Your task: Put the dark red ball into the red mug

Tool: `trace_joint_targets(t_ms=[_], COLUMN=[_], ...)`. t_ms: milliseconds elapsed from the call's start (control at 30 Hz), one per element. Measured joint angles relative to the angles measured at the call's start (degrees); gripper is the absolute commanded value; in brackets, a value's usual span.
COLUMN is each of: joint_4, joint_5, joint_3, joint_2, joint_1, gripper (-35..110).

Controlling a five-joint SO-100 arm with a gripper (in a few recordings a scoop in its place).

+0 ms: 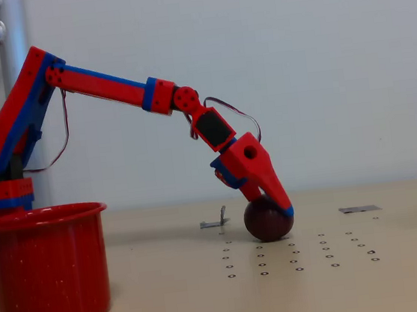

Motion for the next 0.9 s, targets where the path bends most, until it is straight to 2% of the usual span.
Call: trace_joint_targets(t_ms=[533, 900], joint_4=[2.5, 5.6], joint_5=[1.6, 2.8], joint_3=[0.1, 0.1], joint_2=[0.0, 0.0], joint_1=[1.8, 1.8], gripper=[35, 26])
